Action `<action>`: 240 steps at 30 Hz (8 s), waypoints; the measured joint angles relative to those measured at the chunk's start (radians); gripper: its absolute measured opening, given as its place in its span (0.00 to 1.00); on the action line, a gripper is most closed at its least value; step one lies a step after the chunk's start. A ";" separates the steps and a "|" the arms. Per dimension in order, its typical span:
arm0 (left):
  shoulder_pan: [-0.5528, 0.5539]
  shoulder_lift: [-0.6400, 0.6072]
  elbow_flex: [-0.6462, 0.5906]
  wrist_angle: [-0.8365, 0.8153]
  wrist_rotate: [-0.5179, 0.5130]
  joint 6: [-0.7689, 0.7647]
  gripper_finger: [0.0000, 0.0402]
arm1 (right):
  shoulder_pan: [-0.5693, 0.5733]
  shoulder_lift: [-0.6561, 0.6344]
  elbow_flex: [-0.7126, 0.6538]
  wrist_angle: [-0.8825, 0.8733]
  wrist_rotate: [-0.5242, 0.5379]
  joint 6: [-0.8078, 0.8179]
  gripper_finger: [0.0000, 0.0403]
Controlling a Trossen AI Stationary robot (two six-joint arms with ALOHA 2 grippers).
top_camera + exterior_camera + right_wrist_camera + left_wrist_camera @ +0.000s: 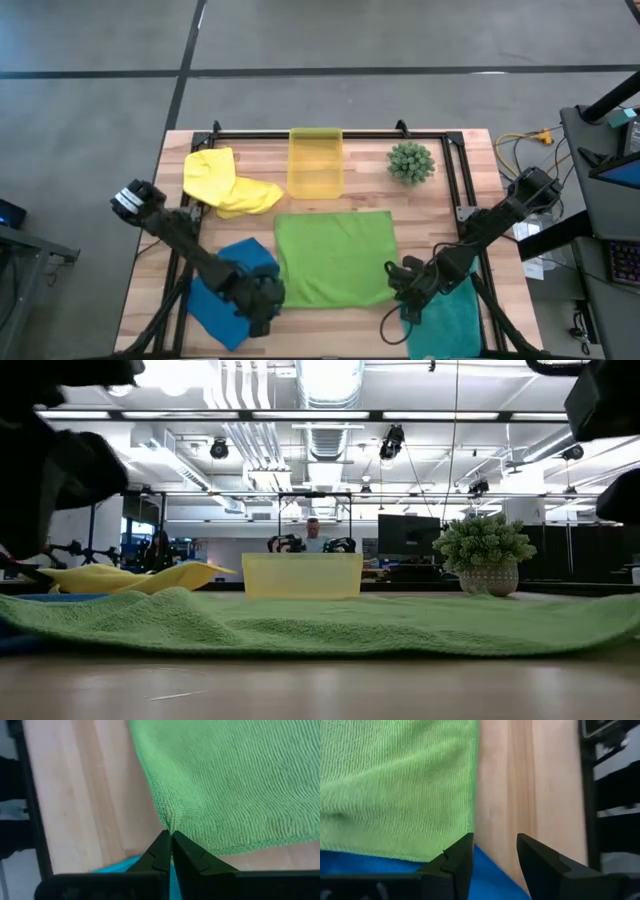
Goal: Fold microfiber towels
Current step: Fold the green microfiber cloth, then adjust the blue microfiber cloth
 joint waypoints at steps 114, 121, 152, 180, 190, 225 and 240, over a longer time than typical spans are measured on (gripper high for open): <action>-0.002 0.180 0.287 -0.398 -0.082 0.536 0.00 | 0.220 0.075 -0.008 0.067 0.286 -0.314 0.02; -0.023 0.145 0.286 -0.395 -0.045 0.461 0.00 | 0.236 0.060 0.002 0.067 0.227 -0.153 0.02; 0.150 -0.541 -0.249 -0.145 -0.141 0.254 0.00 | -0.016 -0.315 -0.150 -0.027 0.279 -0.009 0.02; 0.331 -0.333 -0.307 -0.048 -0.308 0.291 0.00 | -0.324 -0.327 -0.175 -0.177 0.213 -0.123 0.02; 0.402 -0.313 -0.310 -0.054 -0.324 0.307 0.00 | -0.410 -0.327 -0.204 -0.172 0.213 -0.145 0.02; 0.510 -0.258 -0.308 -0.003 -0.531 0.366 0.19 | -0.505 -0.215 -0.206 -0.102 0.305 -0.087 0.23; 0.506 -0.365 -0.308 -0.052 -0.195 0.364 0.34 | -0.508 -0.167 -0.205 0.374 0.084 -0.312 0.29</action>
